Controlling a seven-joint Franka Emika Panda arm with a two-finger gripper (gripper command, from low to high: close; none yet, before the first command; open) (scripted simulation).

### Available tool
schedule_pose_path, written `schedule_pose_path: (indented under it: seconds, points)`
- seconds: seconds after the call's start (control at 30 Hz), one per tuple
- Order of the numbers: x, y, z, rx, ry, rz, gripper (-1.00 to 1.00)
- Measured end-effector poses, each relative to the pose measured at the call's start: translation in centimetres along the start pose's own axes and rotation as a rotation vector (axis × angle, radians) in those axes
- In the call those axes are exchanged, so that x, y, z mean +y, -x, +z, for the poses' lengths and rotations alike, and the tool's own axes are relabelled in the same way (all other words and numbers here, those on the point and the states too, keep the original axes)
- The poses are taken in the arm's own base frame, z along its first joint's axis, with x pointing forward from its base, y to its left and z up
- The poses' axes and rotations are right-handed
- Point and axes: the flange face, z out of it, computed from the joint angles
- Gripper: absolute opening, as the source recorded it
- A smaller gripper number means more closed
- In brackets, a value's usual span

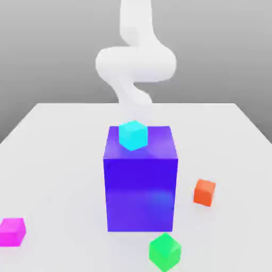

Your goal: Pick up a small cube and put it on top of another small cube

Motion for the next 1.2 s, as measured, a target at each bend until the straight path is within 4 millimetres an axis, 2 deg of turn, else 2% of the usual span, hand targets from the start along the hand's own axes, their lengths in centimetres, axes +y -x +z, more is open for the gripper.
schedule_pose_path:
  seconds: [0.13, 0.3, 0.5, 0.63, 0.73, 0.9, 1.07, 1.1, 1.2]
  points:
    - [2.8, -2.6, 7.7, -0.020, 0.121, 0.191, 0.00]
    - [8.2, -5.1, 16.3, -0.033, 0.264, 0.428, 0.00]
    - [17.1, -6.6, 25.4, -0.034, 0.434, 0.718, 0.00]
    - [24.9, -7.0, 30.2, -0.018, 0.550, 0.930, 0.00]
    - [30.3, -6.1, 33.5, -0.012, 0.633, 1.074, 0.00]
    - [39.2, -3.1, 38.0, 0.004, 0.770, 1.305, 0.00]
    - [43.7, -0.1, 42.8, 0.010, 0.796, 1.347, 0.00]
    - [44.1, 0.2, 43.3, 0.010, 0.796, 1.348, -1.00]
    - [44.1, 0.2, 43.3, 0.010, 0.796, 1.348, -1.00]
